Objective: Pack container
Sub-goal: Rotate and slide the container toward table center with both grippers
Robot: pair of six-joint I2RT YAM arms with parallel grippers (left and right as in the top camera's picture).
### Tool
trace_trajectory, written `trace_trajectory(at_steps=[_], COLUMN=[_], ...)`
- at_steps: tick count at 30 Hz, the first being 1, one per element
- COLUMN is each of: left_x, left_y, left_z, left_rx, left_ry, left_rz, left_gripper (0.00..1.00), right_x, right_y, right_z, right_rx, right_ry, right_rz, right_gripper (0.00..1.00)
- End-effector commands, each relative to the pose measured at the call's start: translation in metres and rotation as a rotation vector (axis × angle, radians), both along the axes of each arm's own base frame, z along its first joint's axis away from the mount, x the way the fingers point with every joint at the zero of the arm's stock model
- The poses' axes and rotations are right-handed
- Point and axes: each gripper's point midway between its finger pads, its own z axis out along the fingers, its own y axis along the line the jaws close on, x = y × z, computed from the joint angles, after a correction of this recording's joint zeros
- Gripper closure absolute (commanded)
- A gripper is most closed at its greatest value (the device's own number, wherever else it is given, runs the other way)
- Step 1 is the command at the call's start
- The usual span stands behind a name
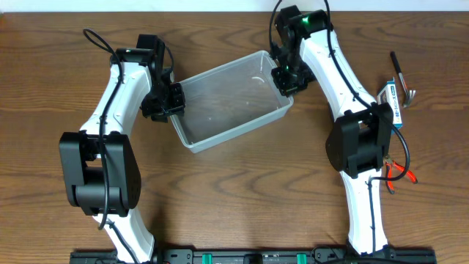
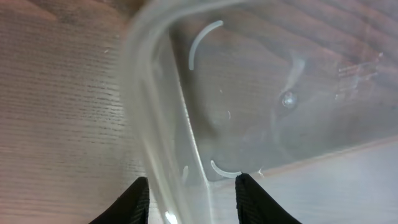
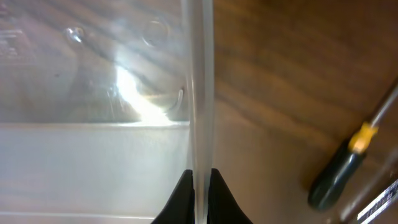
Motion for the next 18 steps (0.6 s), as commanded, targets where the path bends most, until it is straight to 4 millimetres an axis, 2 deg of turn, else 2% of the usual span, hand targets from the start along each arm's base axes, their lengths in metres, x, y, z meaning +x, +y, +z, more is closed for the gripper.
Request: trace_trajectory(at_steps=[1, 5, 9, 11, 18], left_x=[-0.006, -0.006, -0.006, -0.005, 0.001], left_y=[-0.009, -0.021, -0.036, -0.042, -0.053], left_z=[-0.004, -0.004, -0.004, -0.004, -0.004], left_rx=[-0.008, -0.009, -0.011, -0.011, -0.016], left_ry=[0.019, 0.005, -0.013, -0.022, -0.060], left_rz=[-0.041, -0.097, -0.146, -0.161, -0.186], left_gripper=[0.63, 0.63, 0.63, 0.63, 0.63], right_x=[-0.009, -0.017, -0.022, -0.024, -0.029], right_y=[-0.007, -0.009, -0.011, -0.011, -0.012], right_z=[-0.007, -0.005, -0.001, 0.001, 0.018], right_rx=[-0.062, -0.076, -0.082, -0.085, -0.080], right_ry=[0.041, 0.071, 0.084, 0.091, 0.075], right_rz=[-0.054, -0.080, -0.082, -0.081, -0.097], right_gripper=[0.93, 0.88, 0.69, 0.63, 0.57])
